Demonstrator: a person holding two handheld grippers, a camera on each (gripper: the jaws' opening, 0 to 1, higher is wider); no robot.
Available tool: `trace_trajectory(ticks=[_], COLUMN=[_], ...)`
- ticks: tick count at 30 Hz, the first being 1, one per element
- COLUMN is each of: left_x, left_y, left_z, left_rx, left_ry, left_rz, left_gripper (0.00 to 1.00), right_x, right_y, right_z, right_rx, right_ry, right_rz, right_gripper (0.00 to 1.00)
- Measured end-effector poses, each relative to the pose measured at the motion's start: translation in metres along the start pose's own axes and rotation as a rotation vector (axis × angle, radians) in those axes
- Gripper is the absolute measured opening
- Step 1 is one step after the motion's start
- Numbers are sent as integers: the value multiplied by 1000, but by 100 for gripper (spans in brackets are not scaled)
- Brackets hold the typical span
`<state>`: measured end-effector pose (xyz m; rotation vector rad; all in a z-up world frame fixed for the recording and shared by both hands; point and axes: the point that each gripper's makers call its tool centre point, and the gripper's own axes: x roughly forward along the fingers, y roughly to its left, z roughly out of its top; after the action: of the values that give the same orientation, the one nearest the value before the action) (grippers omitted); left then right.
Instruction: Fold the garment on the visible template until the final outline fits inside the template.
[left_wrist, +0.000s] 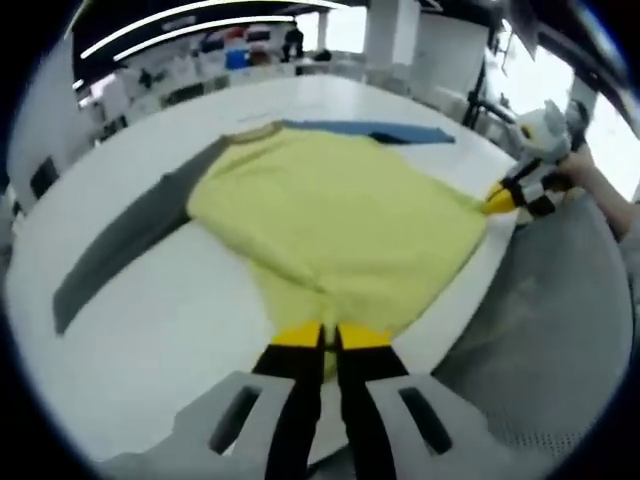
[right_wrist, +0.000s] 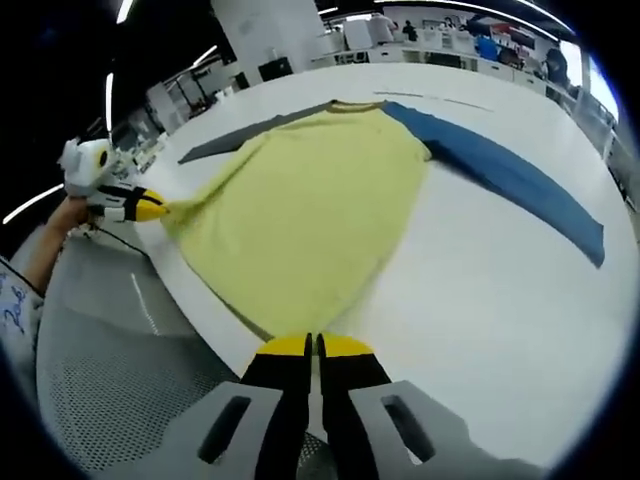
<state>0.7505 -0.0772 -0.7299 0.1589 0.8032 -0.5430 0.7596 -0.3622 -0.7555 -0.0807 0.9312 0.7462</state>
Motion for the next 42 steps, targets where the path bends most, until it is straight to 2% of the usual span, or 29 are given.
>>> trace_trajectory(ticks=[3, 9, 12, 15, 18, 23, 30, 42], left_x=[-9, -20, -21, -20, -15, -12, -15, -10], left_y=[12, 28, 34, 31, 28, 24, 26, 24], left_z=[-8, -23, -33, -37, -48, -56, -59, -66], left_rx=[-16, -68, -79, -96, -86, -75, -92, -71], left_ry=[10, 17, 45, 46, 96, 135, 141, 184], left_rz=[43, 85, 104, 95, 88, 81, 77, 76], left_gripper=[0, 0, 0, 0, 0, 0, 0, 0], right_x=[-3, -7, -8, -9, -8, -7, -4, -1], right_y=[-1, -6, -8, -8, -9, -9, -8, -9], right_z=[1, -1, -3, -5, -8, -13, -21, -25], right_rx=[-1, -19, -8, -7, -2, -2, 5, -6], right_ry=[-3, 5, 5, 5, 8, 21, 35, 58], right_rz=[-8, -35, -35, -37, -39, -43, -42, -52], right_gripper=[3, 3, 3, 3, 3, 3, 3, 3])
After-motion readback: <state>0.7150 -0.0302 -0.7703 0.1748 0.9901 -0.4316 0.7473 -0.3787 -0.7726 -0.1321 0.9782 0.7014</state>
